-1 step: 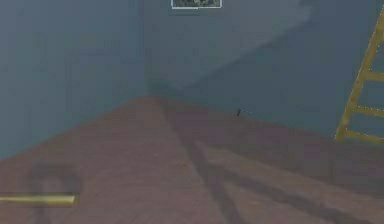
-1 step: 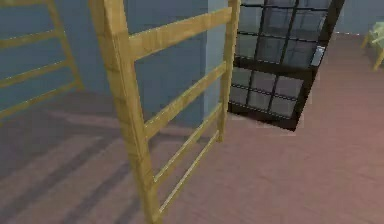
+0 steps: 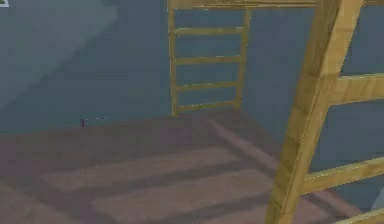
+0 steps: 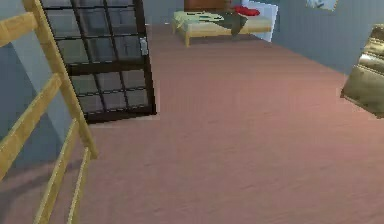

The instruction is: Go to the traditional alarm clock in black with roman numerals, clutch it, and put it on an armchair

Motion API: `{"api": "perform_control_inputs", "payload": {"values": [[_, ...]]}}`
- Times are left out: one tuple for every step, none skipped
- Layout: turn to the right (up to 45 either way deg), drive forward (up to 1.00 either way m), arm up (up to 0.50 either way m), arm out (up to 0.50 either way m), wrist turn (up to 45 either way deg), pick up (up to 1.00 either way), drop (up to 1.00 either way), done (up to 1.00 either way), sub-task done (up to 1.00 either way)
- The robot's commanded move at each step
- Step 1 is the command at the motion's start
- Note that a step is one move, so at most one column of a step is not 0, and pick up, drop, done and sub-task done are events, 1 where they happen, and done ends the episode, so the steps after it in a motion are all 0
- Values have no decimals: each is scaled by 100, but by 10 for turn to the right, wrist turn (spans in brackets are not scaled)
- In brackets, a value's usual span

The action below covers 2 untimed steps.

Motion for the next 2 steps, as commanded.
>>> {"api": "perform_control_inputs", "payload": {"values": [[450,0,0,0,0,0,0,0,0],[450,0,0,0,0,0,0,0,0]]}}
